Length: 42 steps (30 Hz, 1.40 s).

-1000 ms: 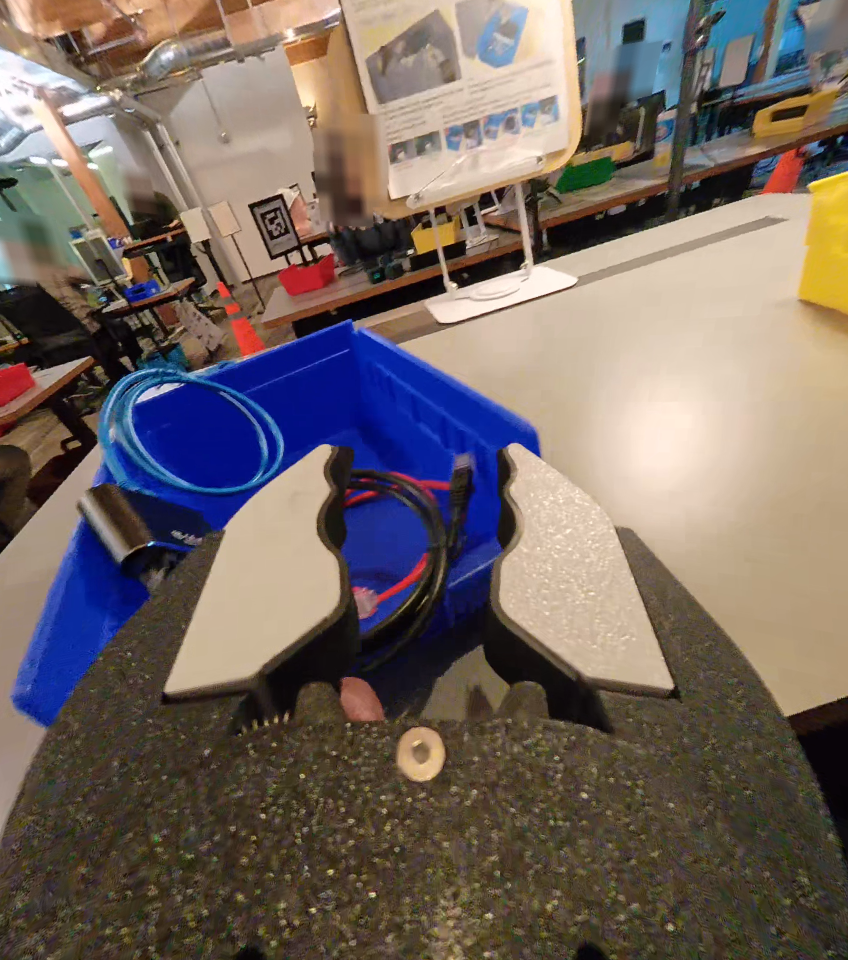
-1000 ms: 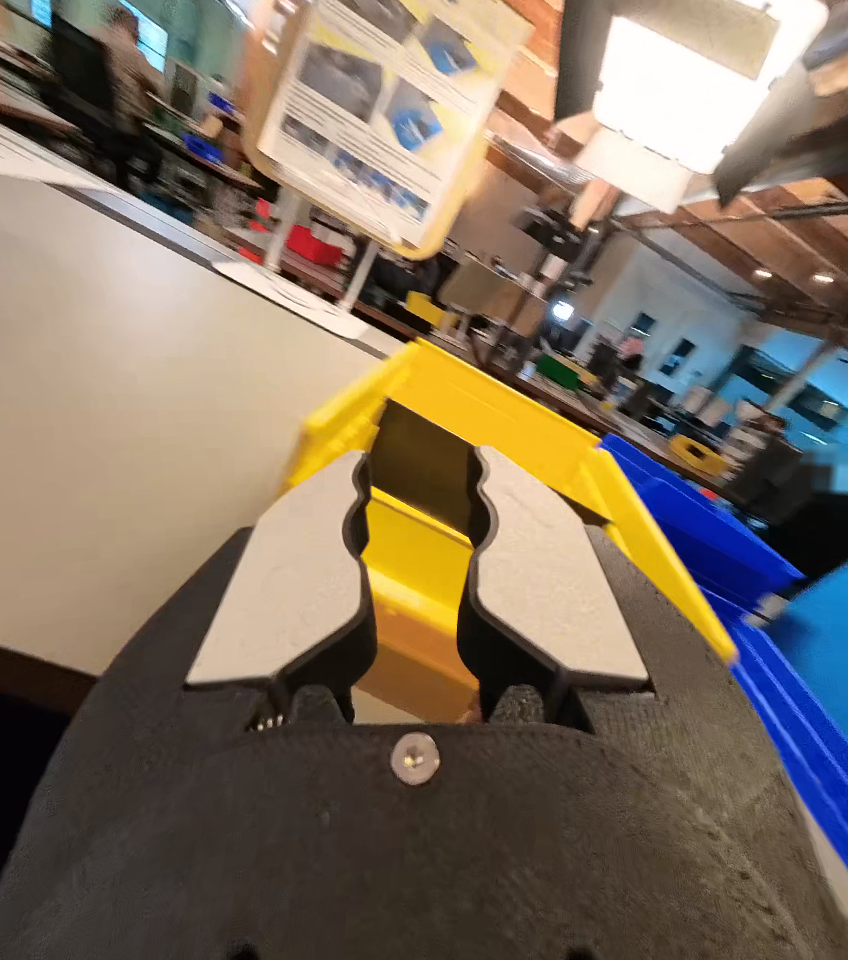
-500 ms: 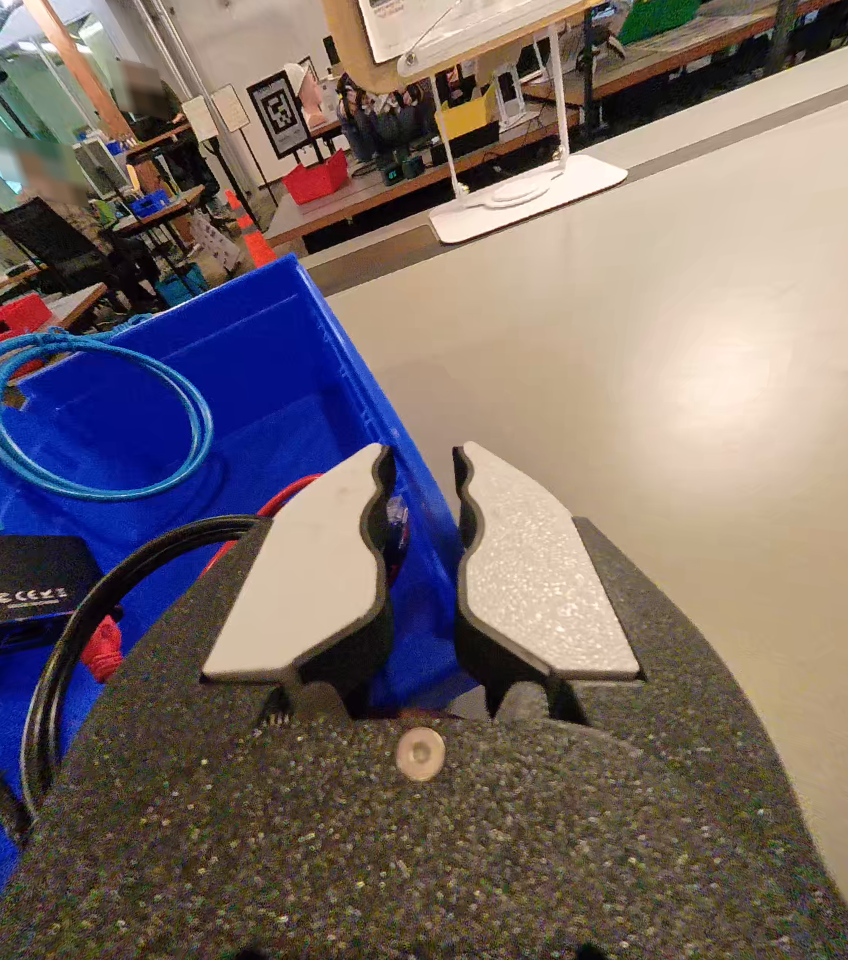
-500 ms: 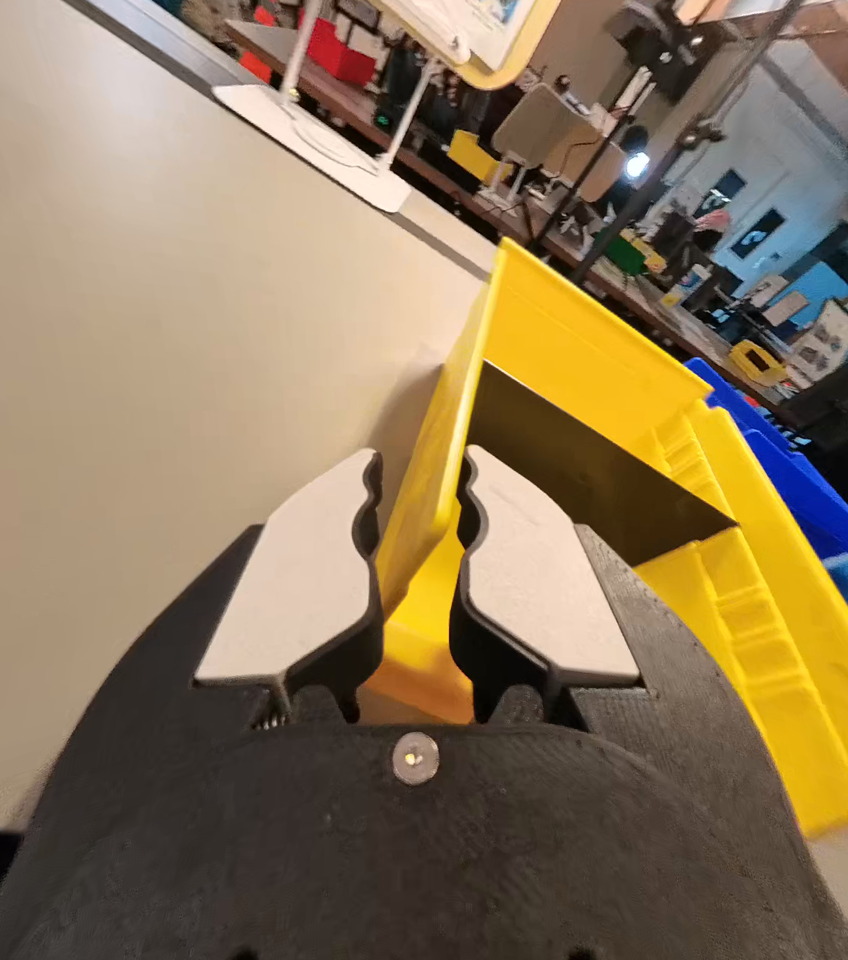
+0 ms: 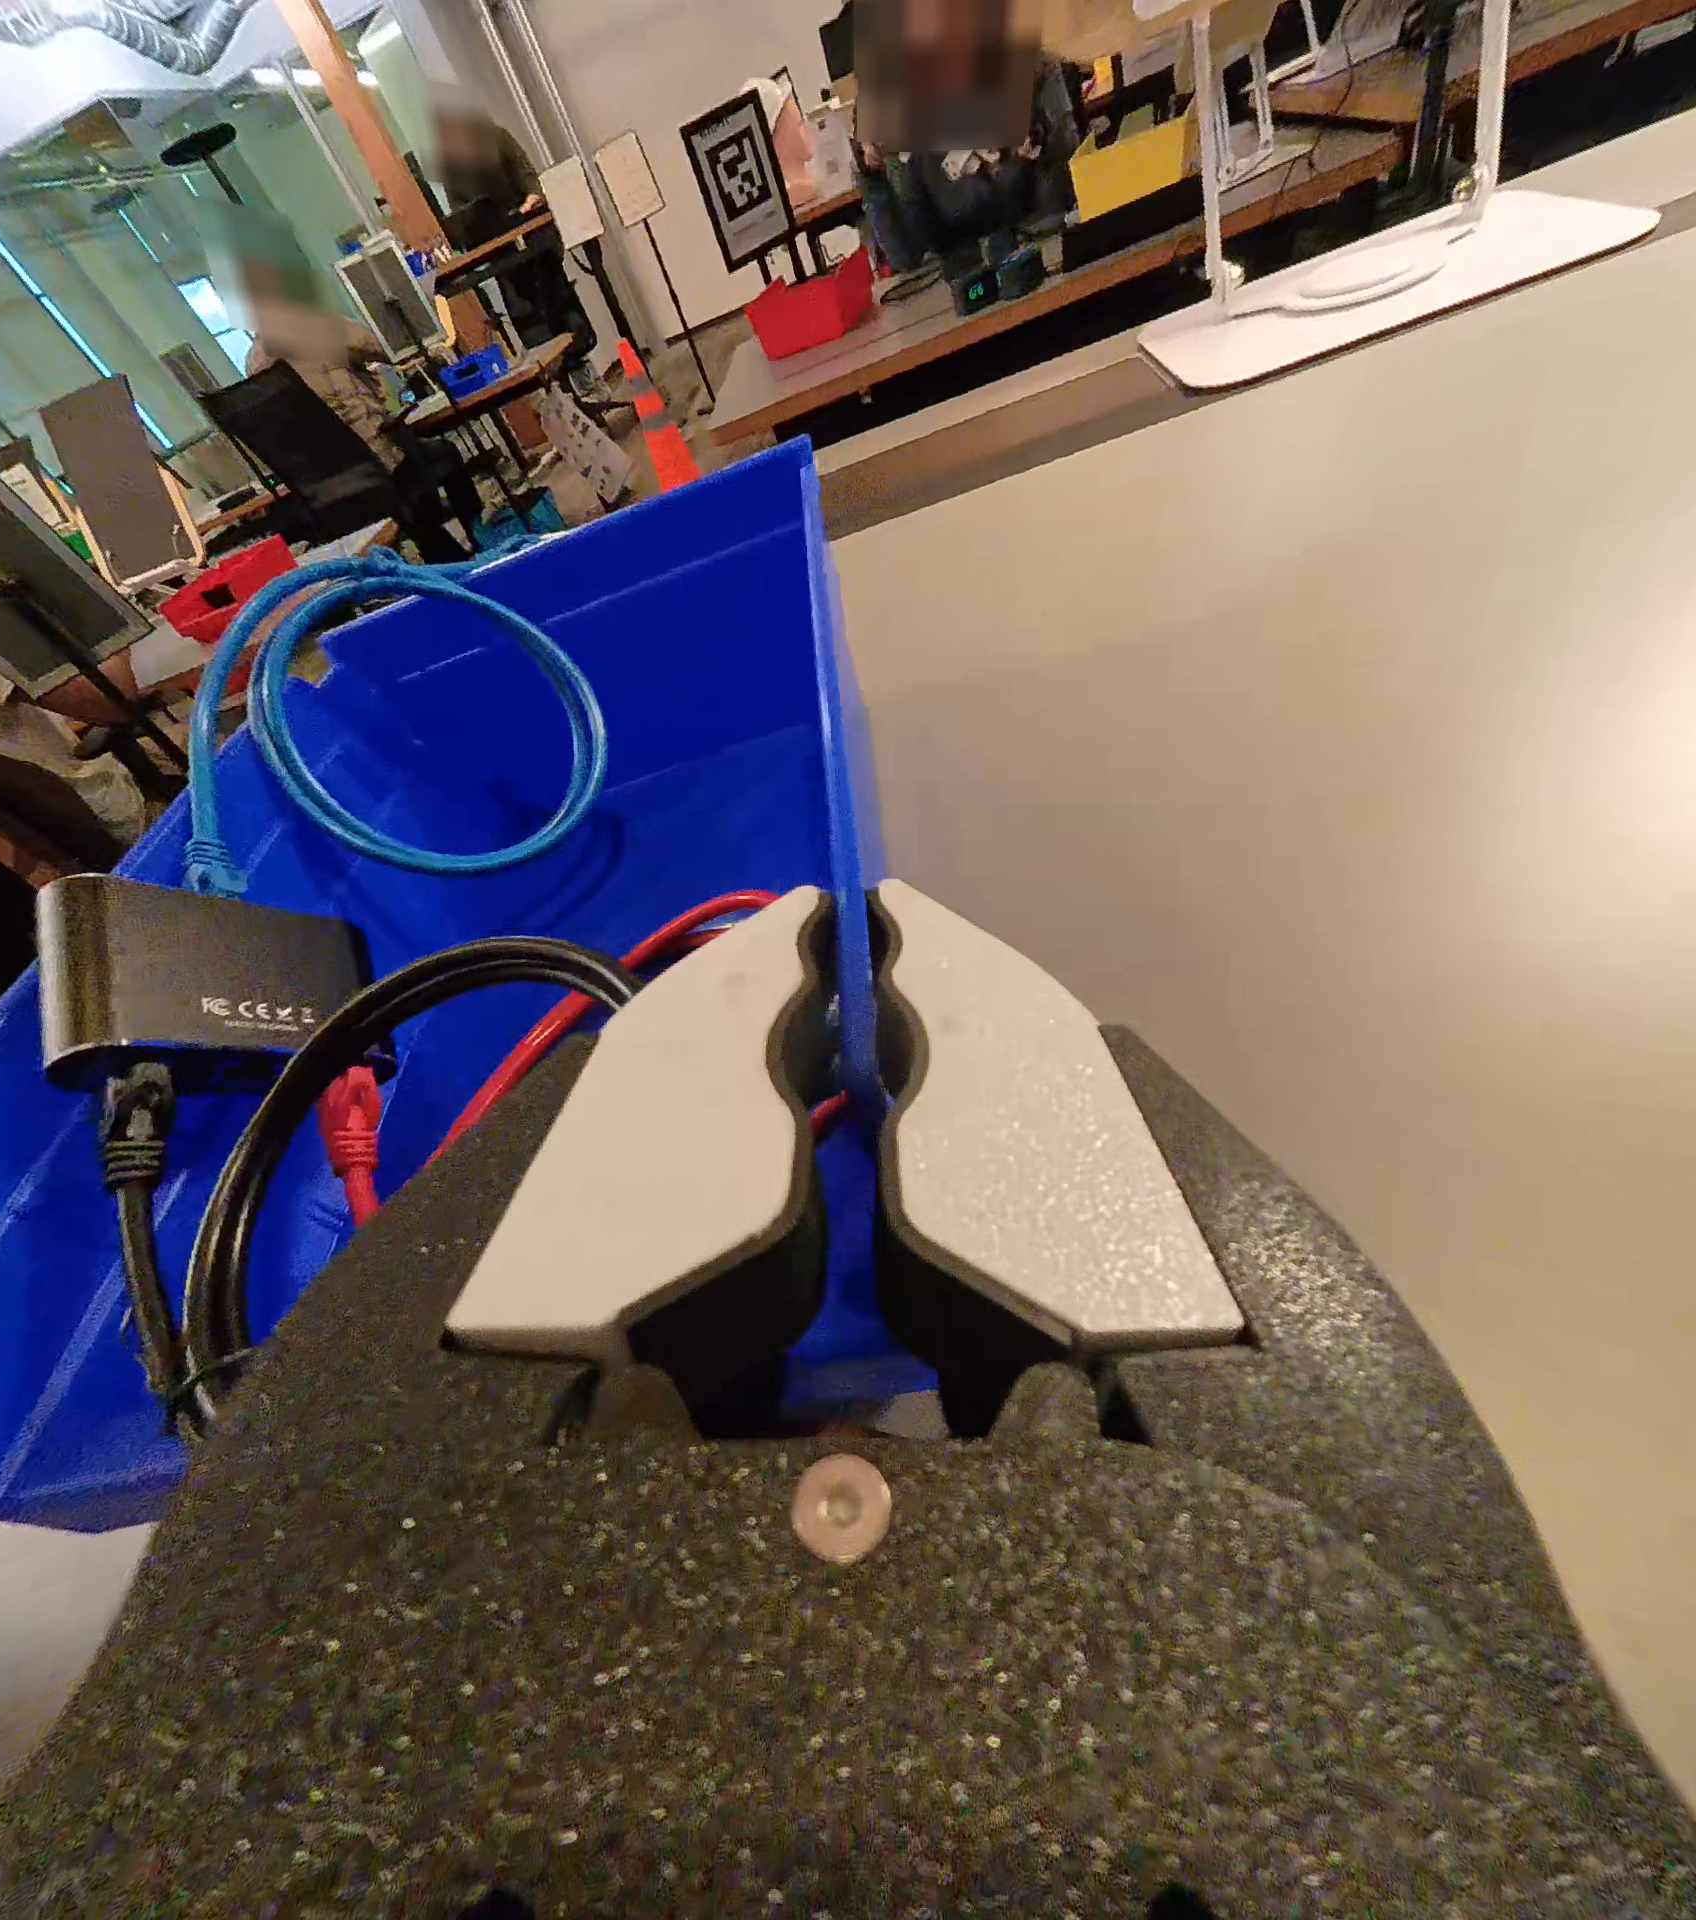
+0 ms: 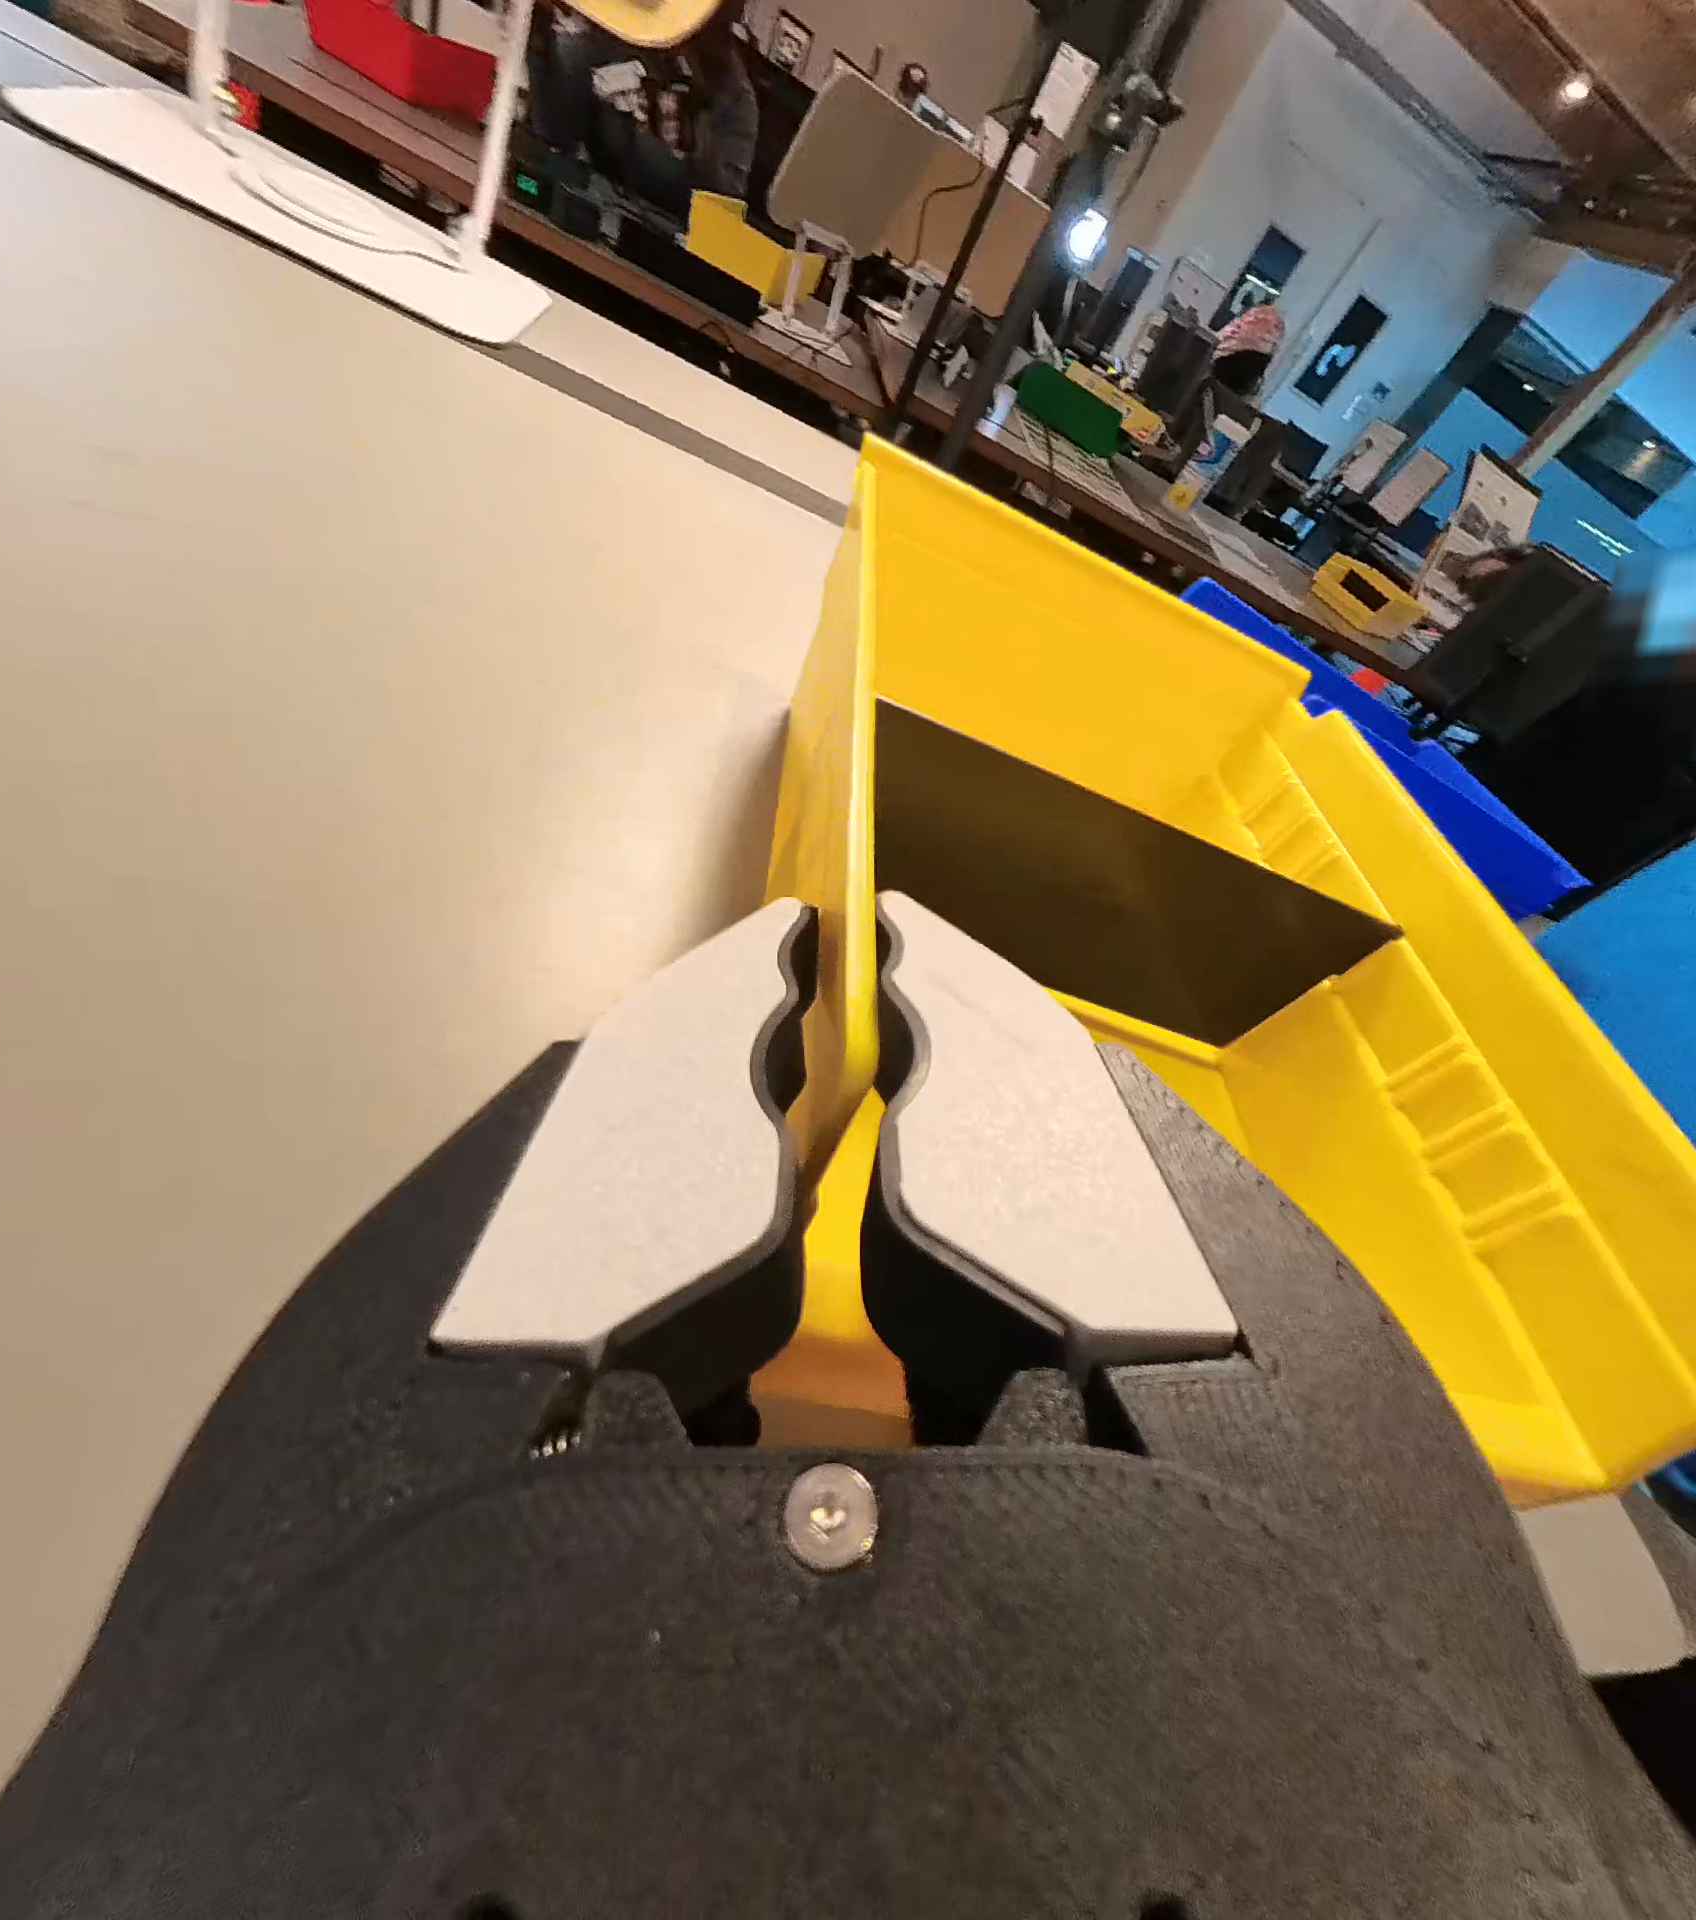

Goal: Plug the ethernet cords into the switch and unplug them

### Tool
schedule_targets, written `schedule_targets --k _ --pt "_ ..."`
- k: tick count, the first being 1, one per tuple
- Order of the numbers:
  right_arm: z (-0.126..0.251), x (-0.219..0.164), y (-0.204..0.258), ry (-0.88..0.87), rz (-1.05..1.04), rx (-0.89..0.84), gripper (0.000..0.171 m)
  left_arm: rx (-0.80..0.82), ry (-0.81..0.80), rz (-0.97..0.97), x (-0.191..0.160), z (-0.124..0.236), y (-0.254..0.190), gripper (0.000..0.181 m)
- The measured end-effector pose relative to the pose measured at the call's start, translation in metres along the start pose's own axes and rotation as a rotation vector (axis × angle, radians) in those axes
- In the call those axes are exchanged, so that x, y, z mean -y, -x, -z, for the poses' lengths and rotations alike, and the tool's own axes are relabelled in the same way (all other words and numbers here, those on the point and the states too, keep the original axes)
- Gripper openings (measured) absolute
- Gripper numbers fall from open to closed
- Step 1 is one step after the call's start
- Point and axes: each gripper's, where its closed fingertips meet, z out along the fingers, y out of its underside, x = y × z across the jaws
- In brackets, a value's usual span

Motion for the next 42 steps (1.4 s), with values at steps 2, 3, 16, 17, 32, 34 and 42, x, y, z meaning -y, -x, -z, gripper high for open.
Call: schedule_targets --k 2,3,16,17,32,34,42 --pt "-0.004 -0.004 -0.010 0.001 -0.009 -0.022 0.008 0.002 0.035 -0.002 -0.004 -0.006 0.014 0.005" --pt "-0.006 -0.006 -0.014 0.001 -0.013 -0.021 0.007 0.013 0.049 -0.010 -0.006 -0.009 0.021 0.005" --pt "-0.036 -0.013 -0.040 -0.010 -0.037 0.028 0.006 -0.021 -0.008 -0.018 -0.012 -0.049 0.067 0.005" --pt "-0.038 -0.013 -0.040 -0.010 -0.042 0.032 0.006 -0.018 -0.012 -0.024 -0.012 -0.051 0.069 0.005" --pt "-0.066 -0.015 -0.057 -0.012 -0.067 0.069 0.005 -0.039 -0.081 -0.023 -0.012 -0.060 0.079 0.005" --pt "-0.070 -0.016 -0.060 -0.017 -0.064 0.081 0.005 -0.039 -0.082 -0.025 -0.012 -0.061 0.080 0.005" --pt "-0.087 -0.020 -0.076 -0.020 -0.065 0.097 0.005 -0.051 -0.080 -0.018 -0.013 -0.068 0.087 0.005"
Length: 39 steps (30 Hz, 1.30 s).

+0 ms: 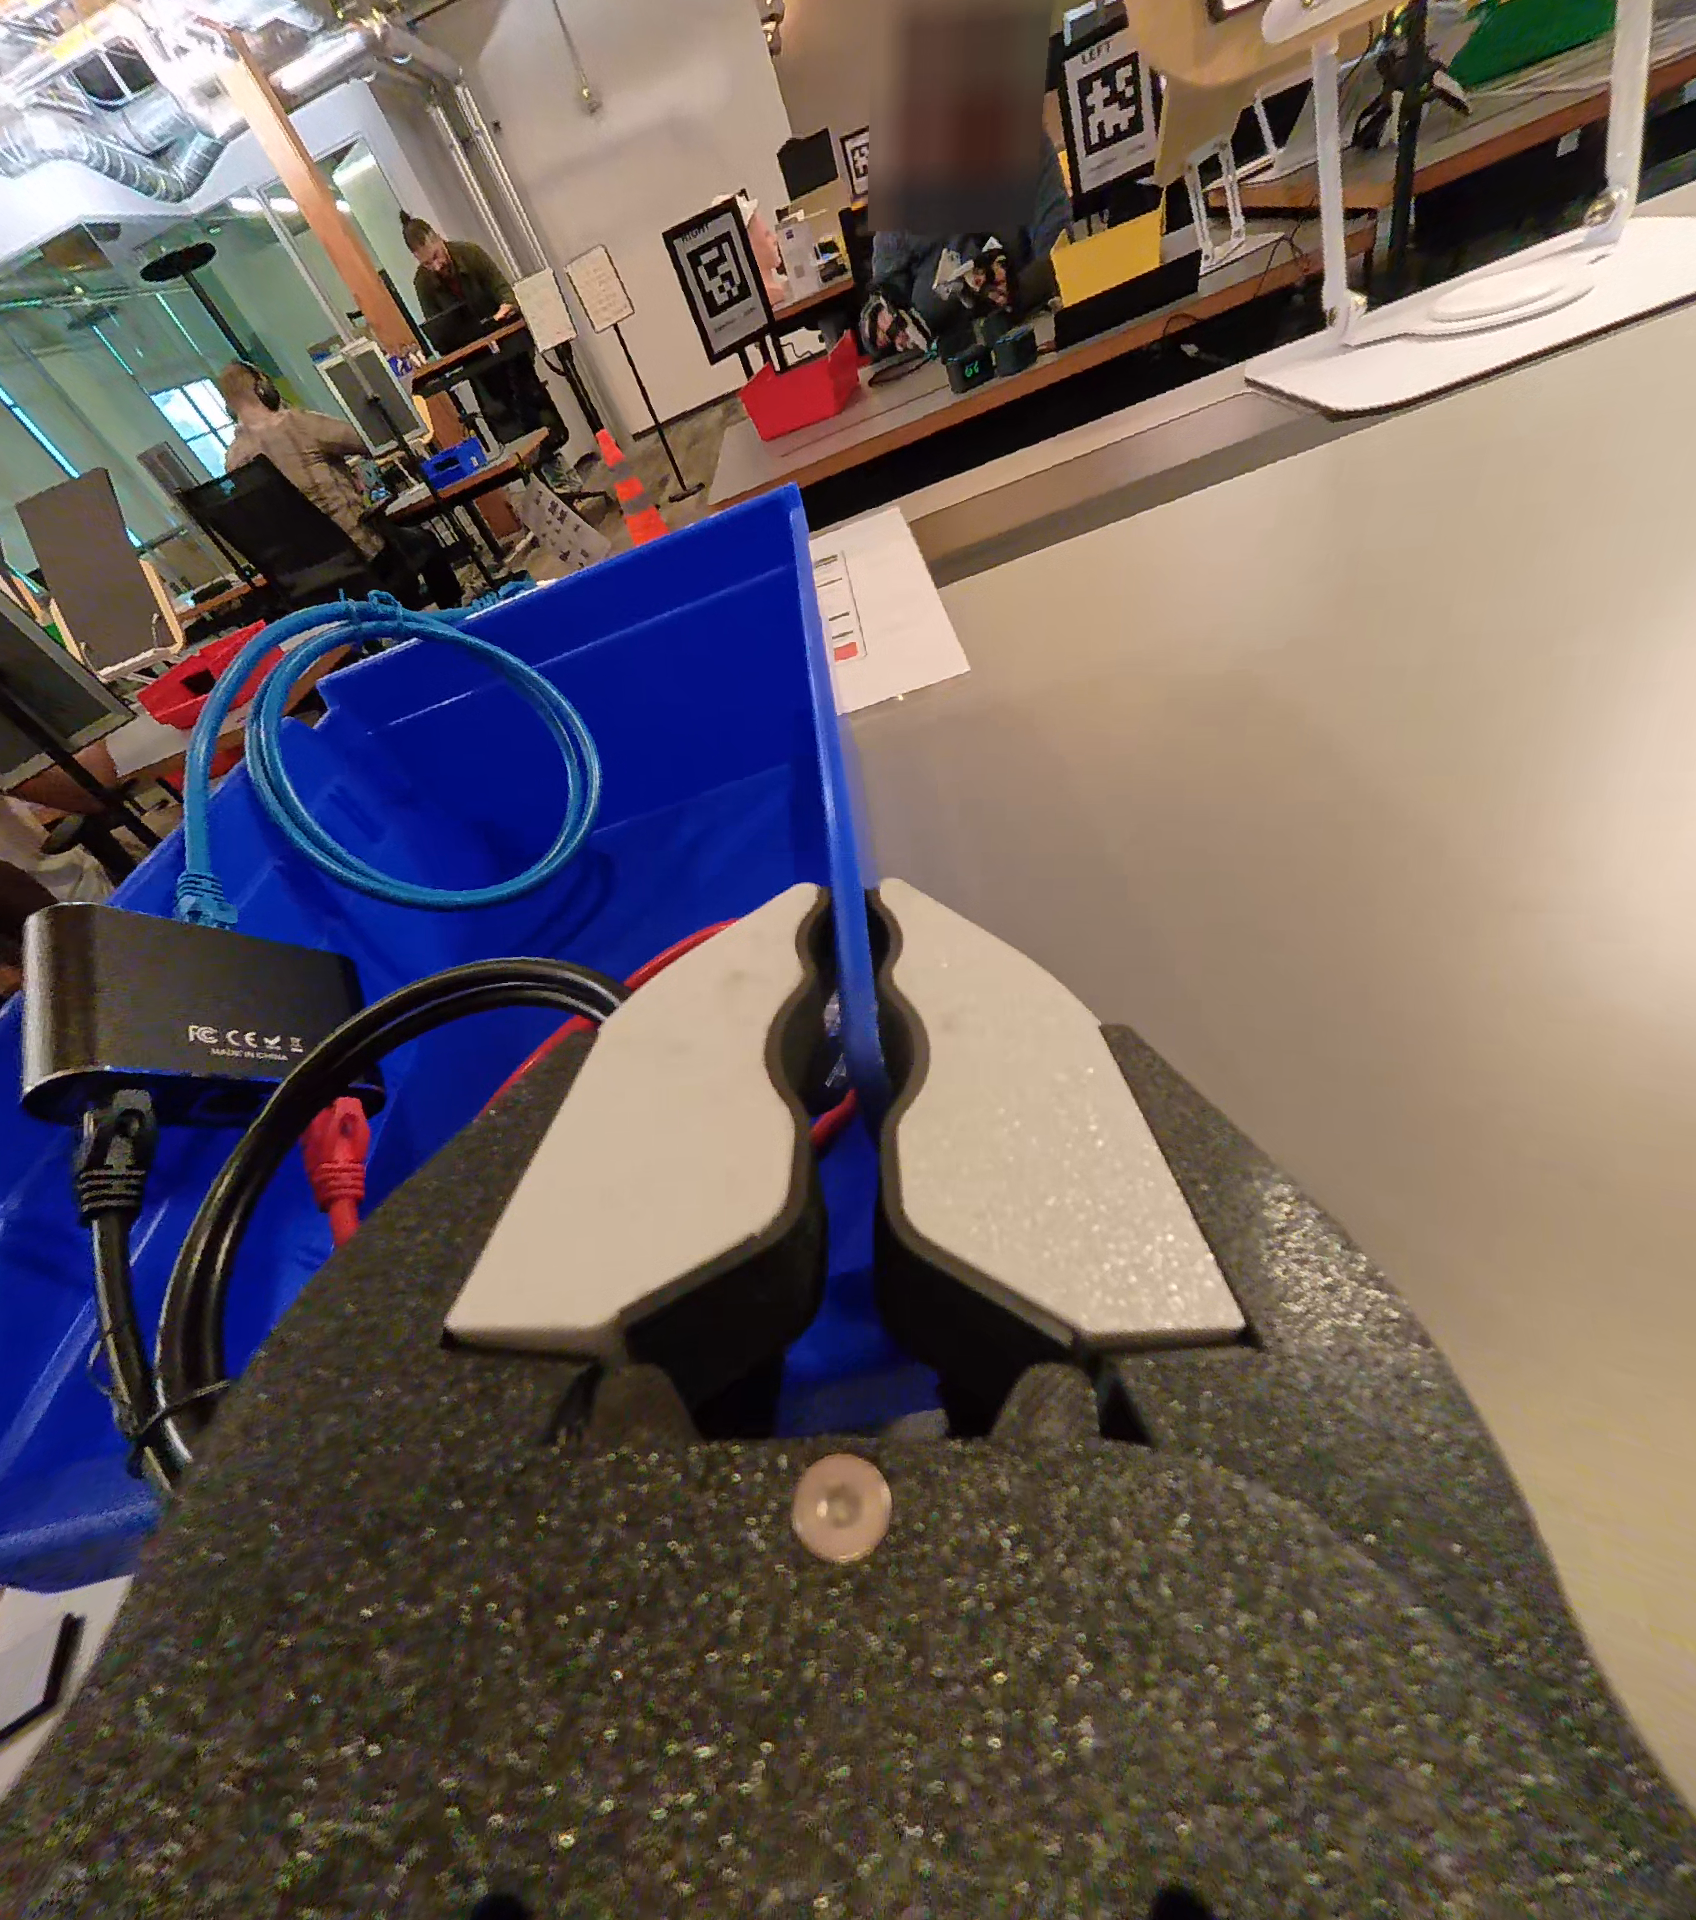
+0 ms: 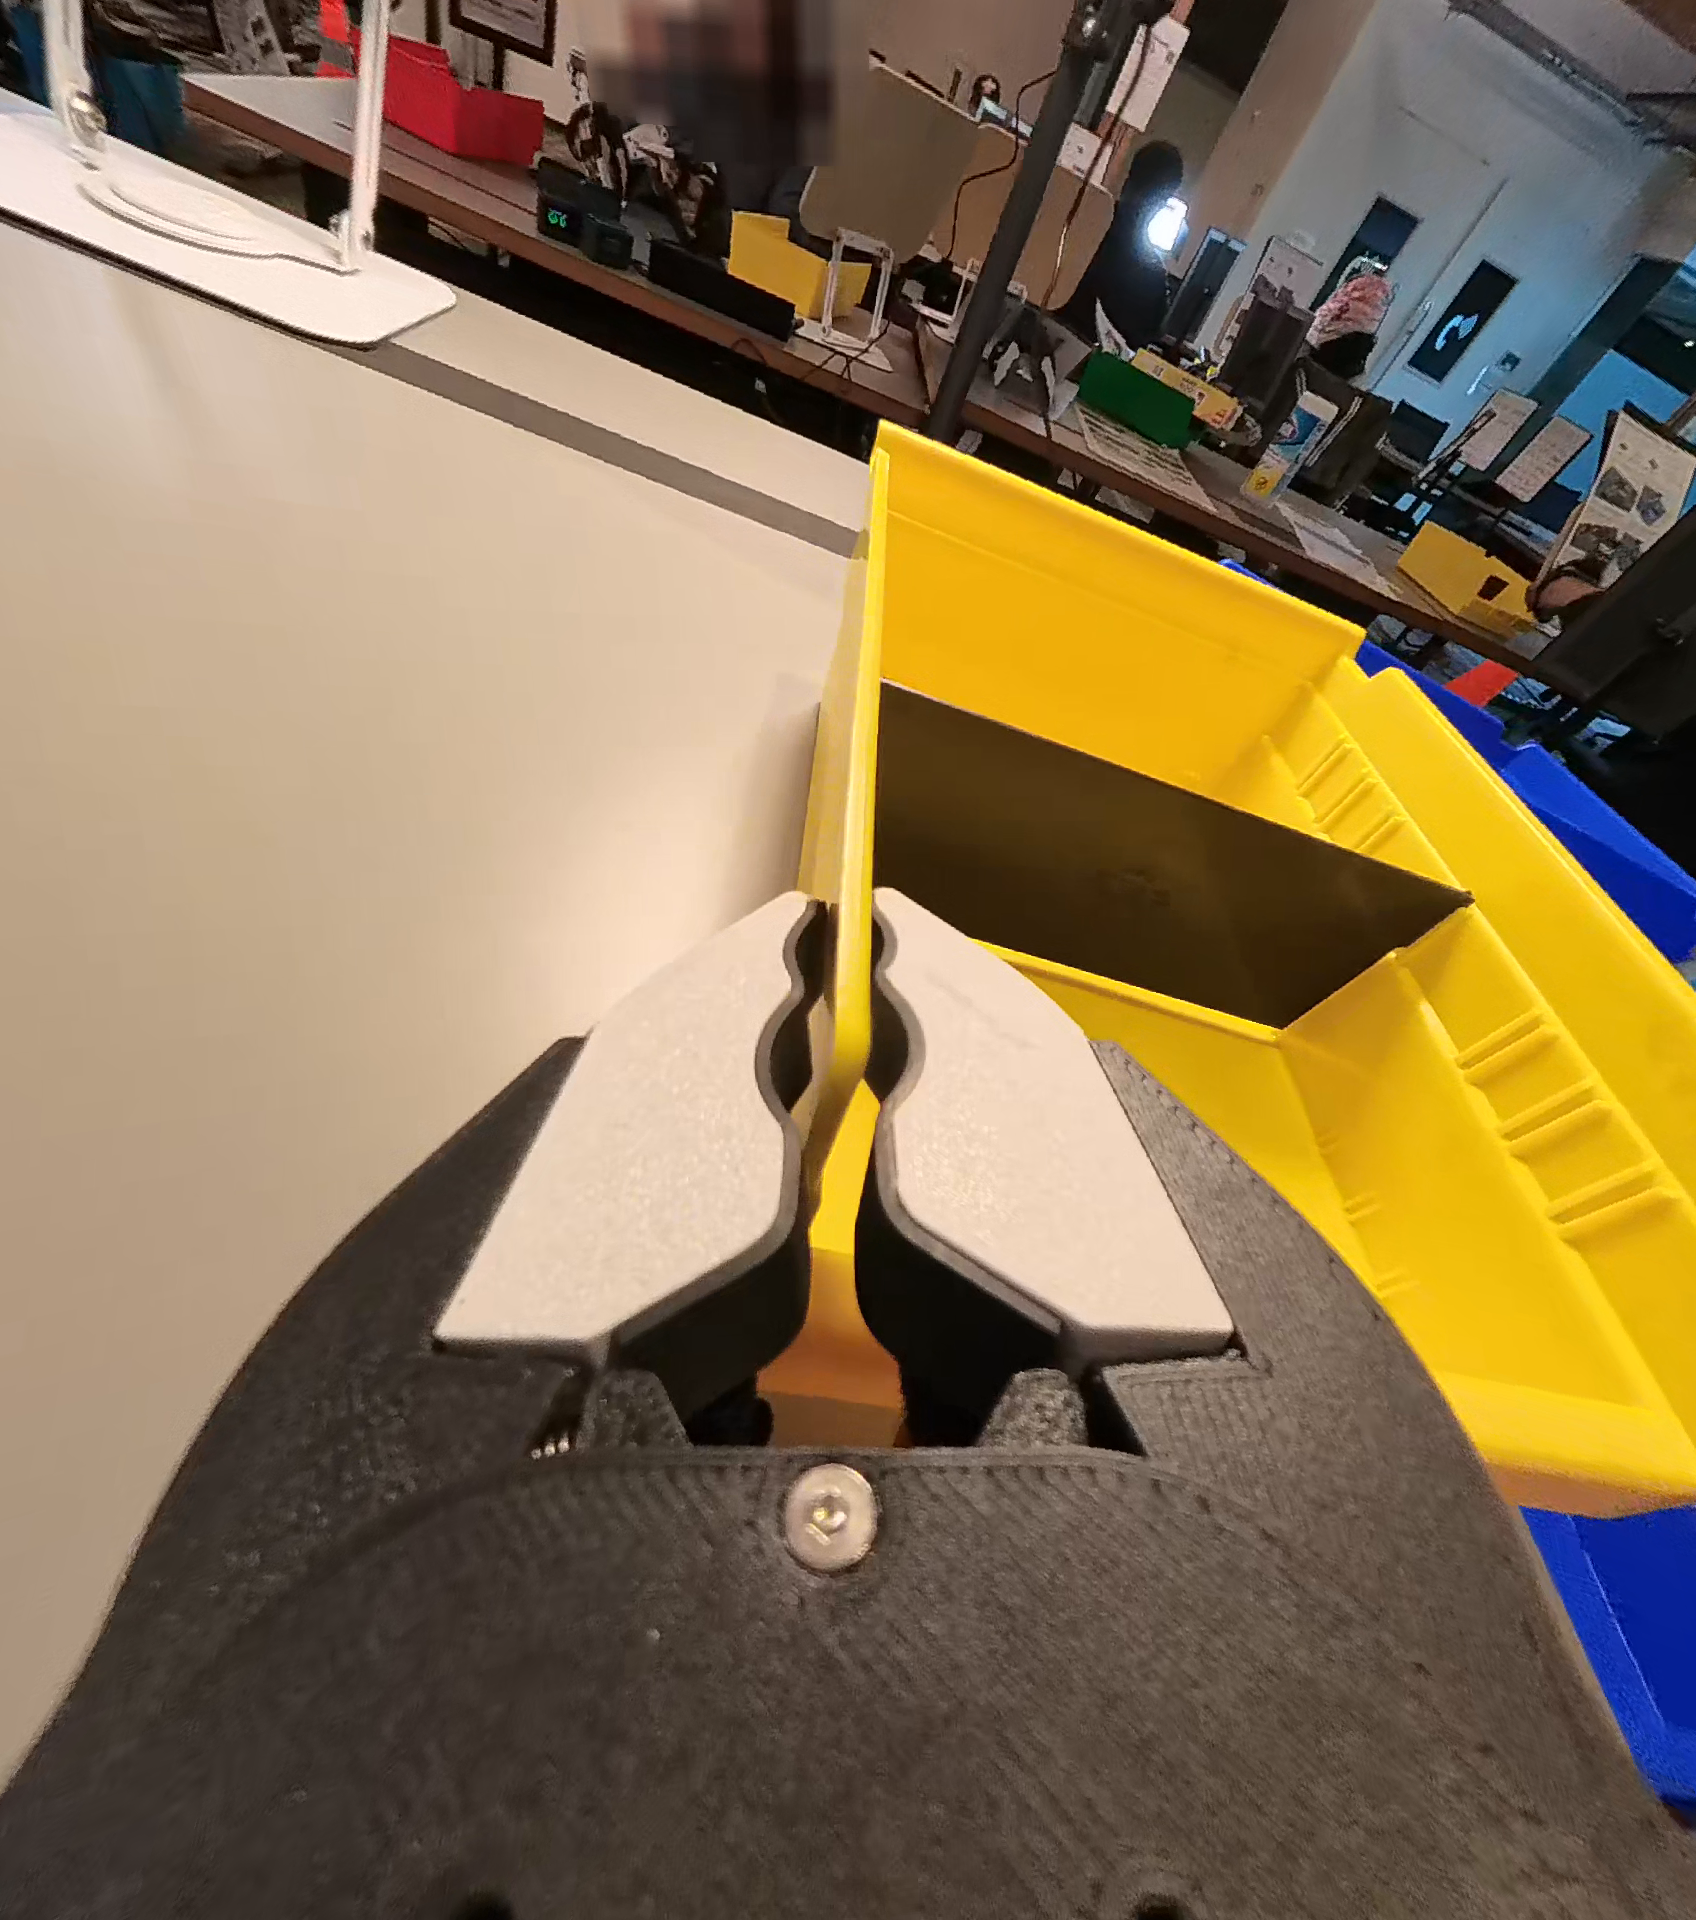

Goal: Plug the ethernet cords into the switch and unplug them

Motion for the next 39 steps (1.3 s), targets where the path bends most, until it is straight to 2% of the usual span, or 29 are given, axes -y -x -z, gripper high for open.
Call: schedule_targets --k 14,16,17,19,23,26,29,32,34,39 --pt "-0.005 -0.002 -0.007 -0.004 0.006 0.020 0.006 -0.019 0.018 0.016 -0.002 -0.003 0.003 0.005" --pt "-0.004 -0.005 -0.009 0.009 0.031 0.001 0.007 -0.032 0.021 0.008 -0.002 0.000 0.001 0.010" --pt "-0.002 -0.007 -0.009 0.019 0.057 -0.013 0.010 -0.036 -0.007 0.005 0.003 0.005 0.001 0.017" --pt "0.005 -0.009 -0.010 0.023 0.074 -0.030 0.030 -0.052 -0.093 0.013 0.019 0.021 -0.001 0.025" --pt "0.034 -0.008 -0.007 -0.010 0.102 -0.039 0.039 0.000 -0.181 0.025 0.042 0.057 0.024 0.032" --pt "0.053 -0.005 0.014 -0.040 0.155 0.013 0.041 0.125 -0.125 -0.002 0.040 0.066 0.061 0.038" --pt "0.061 -0.003 0.041 -0.051 0.238 0.057 0.039 0.195 0.046 -0.041 0.019 0.054 0.086 0.044" --pt "0.063 -0.002 0.060 -0.042 0.321 0.047 0.038 0.126 0.287 -0.047 -0.021 0.034 0.086 0.050" --pt "0.065 0.000 0.070 -0.050 0.351 0.049 0.038 0.053 0.376 -0.027 -0.035 0.030 0.079 0.056" --pt "0.064 -0.001 0.083 -0.055 0.373 0.089 0.036 -0.130 0.310 -0.029 -0.026 0.045 0.055 0.054"
